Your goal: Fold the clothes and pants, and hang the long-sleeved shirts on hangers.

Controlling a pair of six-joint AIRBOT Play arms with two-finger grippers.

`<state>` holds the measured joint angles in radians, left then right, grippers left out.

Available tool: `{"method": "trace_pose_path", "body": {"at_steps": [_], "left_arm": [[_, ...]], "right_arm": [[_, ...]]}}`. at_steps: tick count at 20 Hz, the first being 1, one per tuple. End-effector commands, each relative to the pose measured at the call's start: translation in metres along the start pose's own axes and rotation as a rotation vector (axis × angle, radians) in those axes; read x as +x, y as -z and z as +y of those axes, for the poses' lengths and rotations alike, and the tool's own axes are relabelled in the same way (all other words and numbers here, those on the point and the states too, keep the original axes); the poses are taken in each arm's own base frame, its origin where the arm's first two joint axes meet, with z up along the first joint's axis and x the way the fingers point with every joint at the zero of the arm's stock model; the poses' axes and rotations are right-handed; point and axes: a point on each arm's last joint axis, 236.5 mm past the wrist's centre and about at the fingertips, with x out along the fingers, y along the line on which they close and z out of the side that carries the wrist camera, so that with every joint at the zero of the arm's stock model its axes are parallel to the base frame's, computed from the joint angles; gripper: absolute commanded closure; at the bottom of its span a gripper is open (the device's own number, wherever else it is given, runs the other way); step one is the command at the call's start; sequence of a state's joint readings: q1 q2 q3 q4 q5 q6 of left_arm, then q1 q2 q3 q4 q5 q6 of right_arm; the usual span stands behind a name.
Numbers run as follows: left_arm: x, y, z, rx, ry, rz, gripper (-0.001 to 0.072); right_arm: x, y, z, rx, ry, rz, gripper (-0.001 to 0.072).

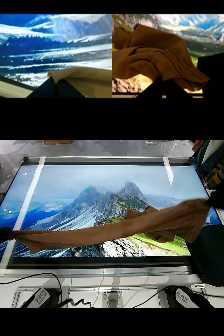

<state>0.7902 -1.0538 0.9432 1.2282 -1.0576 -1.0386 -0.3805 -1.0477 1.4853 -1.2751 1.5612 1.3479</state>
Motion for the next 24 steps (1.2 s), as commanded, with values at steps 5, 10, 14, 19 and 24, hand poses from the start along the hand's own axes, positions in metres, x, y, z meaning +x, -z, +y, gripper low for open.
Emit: {"method": "trace_pose_path", "body": {"at_steps": [5,10,14,19,24], "left_arm": [[0.010,0.007,-0.013,0.007,0.052,0.038,0.0696],[0.021,0.008,-0.026,-0.056,0.108,0.007,0.0696],[0.027,-0.014,-0.030,-0.124,0.139,-0.081,0.0697],[0.052,-0.052,-0.017,-0.286,0.069,-0.208,0.0697],[0.036,-0.123,-0.011,-0.338,0.012,-0.456,0.0699]], "right_arm": [[0.079,0.137,0.018,0.036,-0.110,0.305,0.0683],[0.165,0.194,0.029,0.221,-0.203,0.366,0.0683],[0.240,0.170,0.031,0.244,-0.153,0.269,0.0684],[0.327,0.091,0.064,0.180,-0.132,0.238,0.0684],[0.325,-0.073,0.041,0.071,-0.018,-0.060,0.0684]]}}
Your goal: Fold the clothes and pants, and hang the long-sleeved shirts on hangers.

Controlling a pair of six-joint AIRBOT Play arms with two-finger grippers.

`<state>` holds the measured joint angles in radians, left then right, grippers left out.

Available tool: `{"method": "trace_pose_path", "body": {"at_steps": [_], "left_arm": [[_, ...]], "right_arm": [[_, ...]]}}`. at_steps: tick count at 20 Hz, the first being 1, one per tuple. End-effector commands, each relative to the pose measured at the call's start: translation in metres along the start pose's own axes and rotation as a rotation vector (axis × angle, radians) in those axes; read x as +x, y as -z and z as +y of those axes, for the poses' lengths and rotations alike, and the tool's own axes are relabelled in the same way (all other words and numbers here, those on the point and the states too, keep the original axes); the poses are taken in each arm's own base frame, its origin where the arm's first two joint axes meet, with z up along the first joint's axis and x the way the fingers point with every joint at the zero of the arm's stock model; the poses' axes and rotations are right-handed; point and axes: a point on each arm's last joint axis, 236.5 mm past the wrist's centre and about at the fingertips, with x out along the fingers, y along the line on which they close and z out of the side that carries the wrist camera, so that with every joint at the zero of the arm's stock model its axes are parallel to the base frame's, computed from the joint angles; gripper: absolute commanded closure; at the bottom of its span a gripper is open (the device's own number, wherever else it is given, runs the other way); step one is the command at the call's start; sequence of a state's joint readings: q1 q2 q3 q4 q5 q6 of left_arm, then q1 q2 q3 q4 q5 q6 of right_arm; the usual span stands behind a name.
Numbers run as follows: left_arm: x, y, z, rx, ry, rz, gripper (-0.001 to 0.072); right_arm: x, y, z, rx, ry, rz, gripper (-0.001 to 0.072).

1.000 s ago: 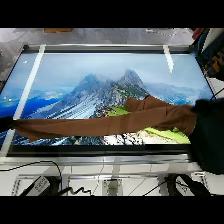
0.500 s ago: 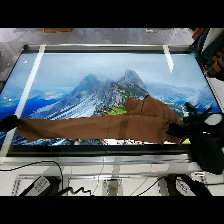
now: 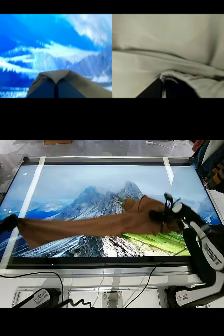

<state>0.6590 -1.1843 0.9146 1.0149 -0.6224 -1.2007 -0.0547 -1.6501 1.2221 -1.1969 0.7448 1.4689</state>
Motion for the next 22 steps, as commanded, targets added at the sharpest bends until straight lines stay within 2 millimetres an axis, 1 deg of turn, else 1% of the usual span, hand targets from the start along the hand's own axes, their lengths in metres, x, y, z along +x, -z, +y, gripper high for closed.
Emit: {"method": "trace_pose_path", "body": {"at_steps": [1,3,4,5,6,7,8,9,10,11,13,14,15,16,17,19,20,21,22], "left_arm": [[0.002,-0.062,0.000,-0.145,-0.027,-0.212,0.0699],[0.004,-0.078,-0.006,-0.168,-0.003,-0.204,0.0699],[0.004,-0.084,-0.014,-0.155,0.016,-0.177,0.0699],[0.001,-0.089,-0.019,-0.123,0.023,-0.156,0.0699],[-0.005,-0.095,-0.019,-0.076,0.010,-0.147,0.0698],[-0.013,-0.100,-0.018,-0.020,-0.014,-0.138,0.0697],[-0.019,-0.101,-0.013,0.035,-0.048,-0.116,0.0697],[-0.024,-0.096,-0.005,0.103,-0.086,-0.074,0.0697],[-0.027,-0.086,0.003,0.139,-0.112,-0.027,0.0698],[-0.029,-0.075,0.010,0.155,-0.121,0.023,0.0699],[-0.030,-0.054,0.015,0.231,-0.104,0.112,0.0699],[-0.032,-0.043,0.014,0.287,-0.075,0.160,0.0700],[-0.034,-0.031,0.016,0.328,-0.047,0.208,0.0700],[-0.037,-0.018,0.021,0.351,-0.026,0.256,0.0699],[-0.043,0.001,0.028,0.388,0.003,0.330,0.0699],[-0.065,0.047,0.040,0.505,0.105,0.514,0.0700],[-0.072,0.059,0.048,0.504,0.123,0.556,0.0700],[-0.074,0.064,0.059,0.452,0.111,0.562,0.0700],[-0.075,0.070,0.067,0.425,0.101,0.573,0.0699]], "right_arm": [[-0.021,-0.107,0.001,-0.086,0.092,-0.218,0.0684],[-0.057,-0.152,0.012,-0.136,0.107,-0.327,0.0684],[-0.074,-0.165,0.018,-0.148,0.106,-0.353,0.0683],[-0.090,-0.172,0.025,-0.156,0.102,-0.354,0.0683],[-0.104,-0.171,0.030,-0.165,0.100,-0.334,0.0683],[-0.118,-0.165,0.034,-0.213,0.108,-0.296,0.0683],[-0.128,-0.152,0.035,-0.276,0.118,-0.245,0.0684],[-0.138,-0.135,0.035,-0.321,0.127,-0.179,0.0684],[-0.148,-0.117,0.035,-0.370,0.128,-0.114,0.0684],[-0.158,-0.107,0.038,-0.400,0.120,-0.092,0.0684],[-0.179,-0.091,0.047,-0.475,0.091,-0.105,0.0684],[-0.186,-0.075,0.051,-0.496,0.051,-0.098,0.0684],[-0.189,-0.052,0.056,-0.518,-0.008,-0.069,0.0685],[-0.188,-0.021,0.053,-0.516,-0.063,-0.008,0.0684],[-0.185,0.012,0.045,-0.495,-0.098,0.070,0.0685],[-0.184,0.082,0.018,-0.437,-0.126,0.256,0.0685],[-0.190,0.111,0.006,-0.401,-0.131,0.342,0.0684],[-0.200,0.136,-0.004,-0.371,-0.137,0.429,0.0684],[-0.210,0.153,-0.013,-0.349,-0.135,0.503,0.0683]]}}
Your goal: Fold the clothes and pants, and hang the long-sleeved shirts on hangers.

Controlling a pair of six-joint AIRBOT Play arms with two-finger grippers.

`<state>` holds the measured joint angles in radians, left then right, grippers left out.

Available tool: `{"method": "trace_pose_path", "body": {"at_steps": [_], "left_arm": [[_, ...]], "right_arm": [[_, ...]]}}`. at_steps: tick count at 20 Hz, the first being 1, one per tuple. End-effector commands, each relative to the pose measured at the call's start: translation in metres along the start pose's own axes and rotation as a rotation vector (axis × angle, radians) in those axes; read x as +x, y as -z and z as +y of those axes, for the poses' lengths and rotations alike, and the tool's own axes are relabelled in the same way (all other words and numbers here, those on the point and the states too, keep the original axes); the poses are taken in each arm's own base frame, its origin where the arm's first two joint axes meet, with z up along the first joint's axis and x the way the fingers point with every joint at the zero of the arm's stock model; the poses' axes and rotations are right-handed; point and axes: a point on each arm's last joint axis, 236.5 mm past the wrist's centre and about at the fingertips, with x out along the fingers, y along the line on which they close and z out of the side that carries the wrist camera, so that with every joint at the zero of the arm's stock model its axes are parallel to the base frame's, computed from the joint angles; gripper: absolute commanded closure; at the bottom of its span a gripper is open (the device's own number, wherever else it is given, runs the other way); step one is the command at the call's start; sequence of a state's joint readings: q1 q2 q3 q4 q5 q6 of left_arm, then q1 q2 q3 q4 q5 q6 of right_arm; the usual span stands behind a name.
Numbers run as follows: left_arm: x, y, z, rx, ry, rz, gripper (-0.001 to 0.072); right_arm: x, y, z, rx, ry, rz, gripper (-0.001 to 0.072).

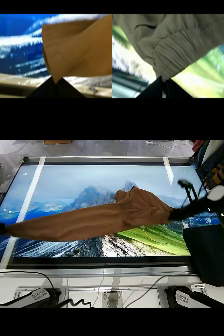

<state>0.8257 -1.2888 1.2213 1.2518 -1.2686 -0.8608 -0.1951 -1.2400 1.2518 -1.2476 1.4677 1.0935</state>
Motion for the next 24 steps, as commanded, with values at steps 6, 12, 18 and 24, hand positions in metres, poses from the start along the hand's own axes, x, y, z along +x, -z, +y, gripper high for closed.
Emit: {"method": "trace_pose_path", "body": {"at_steps": [6,12,18,24], "left_arm": [[0.015,0.063,0.027,0.023,0.006,0.152,0.0697],[0.037,0.084,0.046,0.034,-0.018,0.255,0.0698],[0.056,0.101,0.069,0.062,-0.065,0.331,0.0696],[0.068,0.067,0.064,0.213,-0.127,0.312,0.0696]], "right_arm": [[-0.005,0.124,-0.003,0.110,-0.059,0.361,0.0683],[0.017,0.194,-0.004,0.174,-0.056,0.605,0.0682],[0.018,0.199,-0.001,0.225,-0.053,0.625,0.0682],[0.017,0.201,0.001,0.248,-0.058,0.637,0.0682]]}}
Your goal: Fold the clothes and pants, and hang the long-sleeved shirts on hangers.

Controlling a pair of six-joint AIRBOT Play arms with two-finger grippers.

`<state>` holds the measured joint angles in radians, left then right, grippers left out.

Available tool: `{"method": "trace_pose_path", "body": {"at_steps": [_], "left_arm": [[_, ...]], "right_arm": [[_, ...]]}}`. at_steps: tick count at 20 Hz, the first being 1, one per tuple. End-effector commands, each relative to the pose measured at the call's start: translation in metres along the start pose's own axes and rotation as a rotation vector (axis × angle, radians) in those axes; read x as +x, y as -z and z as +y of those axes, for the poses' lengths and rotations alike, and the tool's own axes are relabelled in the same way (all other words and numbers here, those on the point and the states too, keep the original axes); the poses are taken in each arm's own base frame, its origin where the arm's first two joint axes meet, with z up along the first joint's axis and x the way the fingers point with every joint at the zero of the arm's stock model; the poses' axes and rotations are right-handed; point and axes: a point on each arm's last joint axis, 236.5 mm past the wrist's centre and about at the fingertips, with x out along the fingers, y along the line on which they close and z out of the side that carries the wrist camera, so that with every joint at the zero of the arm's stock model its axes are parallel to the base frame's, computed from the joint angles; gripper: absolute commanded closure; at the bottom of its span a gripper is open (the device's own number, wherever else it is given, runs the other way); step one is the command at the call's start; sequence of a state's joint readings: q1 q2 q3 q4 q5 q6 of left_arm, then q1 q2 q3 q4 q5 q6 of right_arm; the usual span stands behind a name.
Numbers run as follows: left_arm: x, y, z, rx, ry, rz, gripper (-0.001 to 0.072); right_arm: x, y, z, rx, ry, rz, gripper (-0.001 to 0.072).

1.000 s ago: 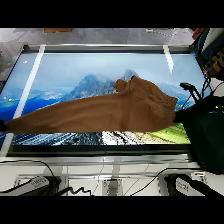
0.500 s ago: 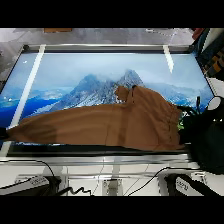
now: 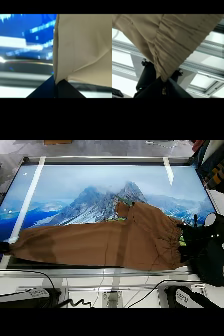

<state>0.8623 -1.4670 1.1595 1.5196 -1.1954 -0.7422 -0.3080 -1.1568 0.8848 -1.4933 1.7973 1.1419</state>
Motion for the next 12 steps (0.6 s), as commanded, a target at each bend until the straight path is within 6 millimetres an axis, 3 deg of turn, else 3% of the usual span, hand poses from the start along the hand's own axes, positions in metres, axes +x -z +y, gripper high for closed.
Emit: {"method": "trace_pose_path", "body": {"at_steps": [1,6,10,11,12], "left_arm": [[0.002,-0.005,0.003,0.132,-0.072,0.065,0.0697],[0.007,0.040,0.015,0.241,-0.111,0.326,0.0695],[0.011,0.050,0.018,0.193,-0.095,0.336,0.0680],[0.011,0.049,0.018,0.191,-0.092,0.333,0.0480],[0.012,0.048,0.017,0.180,-0.091,0.326,0.0104]], "right_arm": [[0.000,0.006,0.002,0.018,-0.009,0.025,0.0681],[0.000,0.010,0.003,0.018,-0.015,0.042,0.0682],[0.000,0.010,0.003,0.018,-0.014,0.040,0.0681],[0.000,0.008,0.003,0.018,-0.011,0.033,0.0677],[0.000,0.003,0.000,0.028,-0.003,0.013,0.0558]]}}
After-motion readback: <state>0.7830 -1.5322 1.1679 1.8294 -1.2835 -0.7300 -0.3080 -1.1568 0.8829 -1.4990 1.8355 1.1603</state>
